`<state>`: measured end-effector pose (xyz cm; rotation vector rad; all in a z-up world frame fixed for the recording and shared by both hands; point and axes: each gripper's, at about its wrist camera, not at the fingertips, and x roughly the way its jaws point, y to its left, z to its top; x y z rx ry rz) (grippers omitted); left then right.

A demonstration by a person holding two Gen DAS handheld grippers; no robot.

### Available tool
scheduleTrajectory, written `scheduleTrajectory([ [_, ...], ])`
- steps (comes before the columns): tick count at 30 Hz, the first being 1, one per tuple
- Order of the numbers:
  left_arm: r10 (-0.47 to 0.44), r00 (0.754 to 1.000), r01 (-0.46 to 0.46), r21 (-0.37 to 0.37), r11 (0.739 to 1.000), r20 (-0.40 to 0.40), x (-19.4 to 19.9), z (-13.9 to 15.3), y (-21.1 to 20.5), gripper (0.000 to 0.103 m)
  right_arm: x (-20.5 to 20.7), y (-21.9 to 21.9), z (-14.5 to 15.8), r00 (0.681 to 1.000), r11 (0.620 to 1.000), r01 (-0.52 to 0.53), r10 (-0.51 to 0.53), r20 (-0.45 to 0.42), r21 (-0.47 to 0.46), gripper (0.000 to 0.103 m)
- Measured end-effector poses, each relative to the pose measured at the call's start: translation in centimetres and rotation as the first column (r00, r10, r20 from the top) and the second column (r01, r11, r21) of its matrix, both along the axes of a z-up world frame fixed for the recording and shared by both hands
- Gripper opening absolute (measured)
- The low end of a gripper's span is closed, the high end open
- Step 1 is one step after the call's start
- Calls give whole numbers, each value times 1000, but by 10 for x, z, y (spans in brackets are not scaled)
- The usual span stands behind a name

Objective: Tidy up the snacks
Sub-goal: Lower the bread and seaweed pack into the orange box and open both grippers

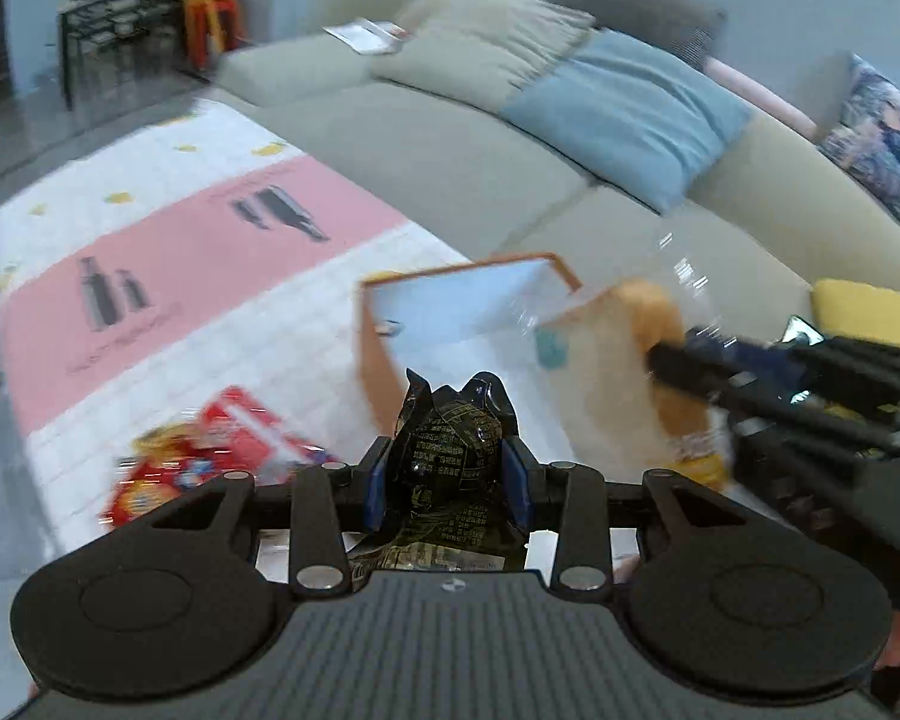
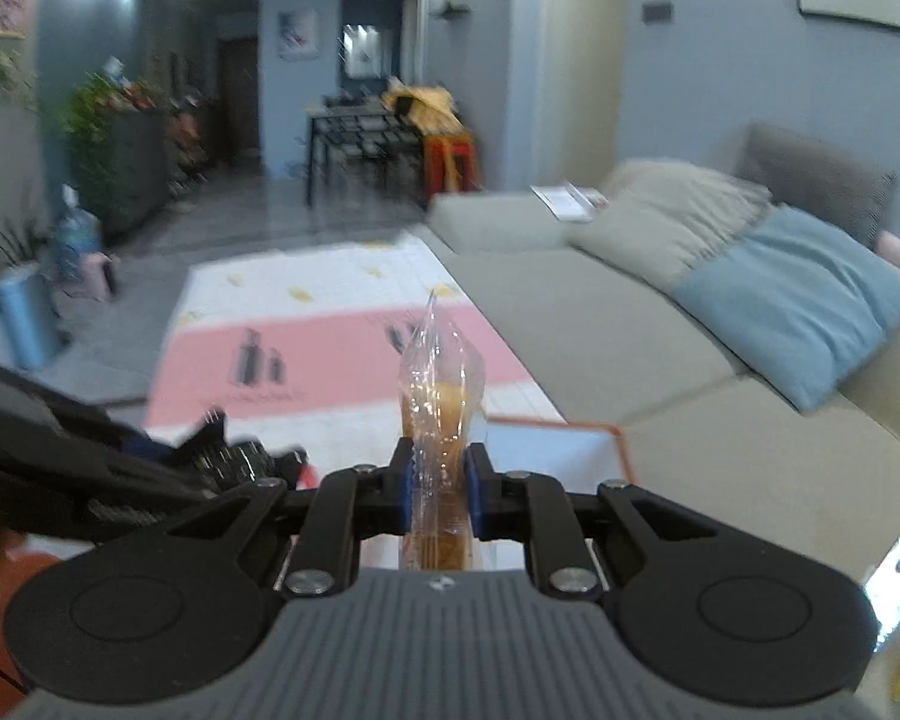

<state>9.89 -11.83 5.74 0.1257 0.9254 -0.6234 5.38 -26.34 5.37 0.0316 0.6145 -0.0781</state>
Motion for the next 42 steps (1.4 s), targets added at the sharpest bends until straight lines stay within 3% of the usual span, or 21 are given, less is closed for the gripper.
scheduleTrajectory([
  [3,-62,996,60,-33,998,-60,8,-12,-20,43,11,-21,-19,997,1000,26,-27,-75,-17,14],
  [8,-116,987,116,-2,993,-115,17,-26,-54,43,24,-49,-48,982,997,42,-53,-184,-64,14],
  [17,-39,960,72,111,991,-277,40,-72,-78,43,33,-65,-89,947,996,47,-68,-315,-73,14],
  [23,-9,943,65,157,985,-332,46,-81,-84,43,41,-65,-102,937,999,37,-48,-345,-38,14],
  [29,18,933,47,173,984,-360,53,-86,-85,43,49,-66,-110,923,996,37,-3,-386,81,14],
  [33,19,932,44,166,985,-362,53,-83,-80,50,52,-63,-112,919,994,40,4,-395,103,14],
  [42,29,973,1,126,992,-229,41,-44,-40,54,62,-44,-118,899,993,12,42,-436,119,15],
])
